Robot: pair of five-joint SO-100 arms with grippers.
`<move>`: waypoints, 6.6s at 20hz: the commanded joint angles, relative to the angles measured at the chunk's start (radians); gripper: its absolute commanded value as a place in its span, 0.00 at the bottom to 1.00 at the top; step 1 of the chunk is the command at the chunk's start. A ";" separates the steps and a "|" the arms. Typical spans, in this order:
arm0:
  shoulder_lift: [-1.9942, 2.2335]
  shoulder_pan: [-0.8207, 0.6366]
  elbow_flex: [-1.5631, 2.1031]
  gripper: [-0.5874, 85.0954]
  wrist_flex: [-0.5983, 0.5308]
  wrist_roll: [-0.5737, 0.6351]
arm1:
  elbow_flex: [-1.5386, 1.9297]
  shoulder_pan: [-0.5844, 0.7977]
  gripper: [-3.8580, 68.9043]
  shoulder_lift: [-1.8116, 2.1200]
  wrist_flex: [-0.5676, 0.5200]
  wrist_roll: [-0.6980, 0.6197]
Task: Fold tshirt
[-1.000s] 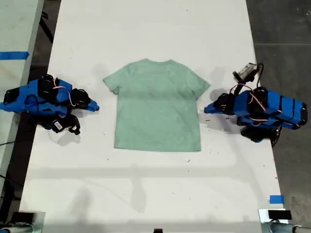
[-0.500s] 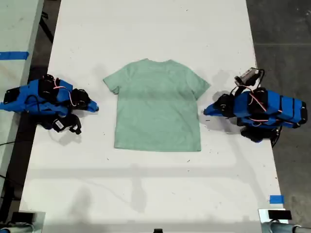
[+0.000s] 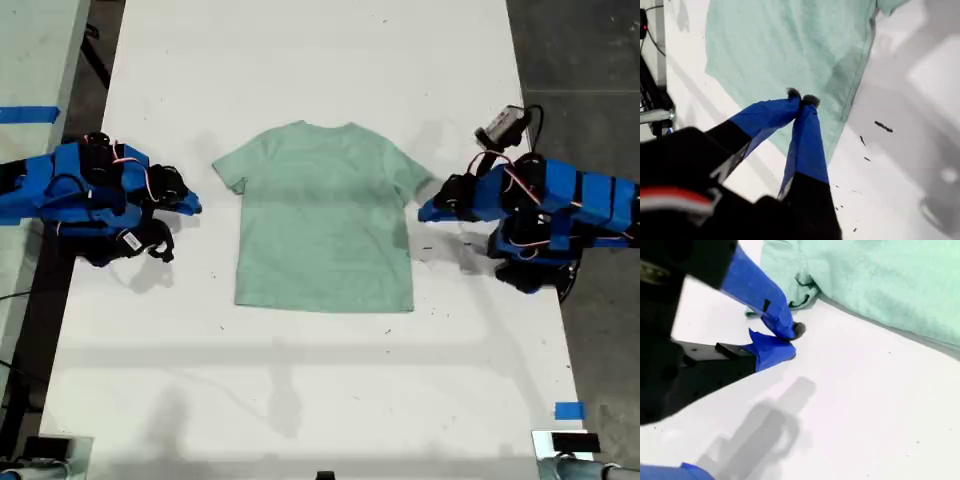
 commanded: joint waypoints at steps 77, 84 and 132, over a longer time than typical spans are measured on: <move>-0.946 -0.374 -0.973 0.01 0.233 0.420 | -1.378 0.227 0.29 -1.595 -0.150 -0.485; -0.946 -0.379 -0.976 0.07 0.232 0.425 | -1.413 0.238 0.53 -1.609 0.037 -0.492; -1.697 -0.529 -1.701 0.01 0.360 0.703 | -0.503 0.239 0.49 -0.420 0.221 -0.439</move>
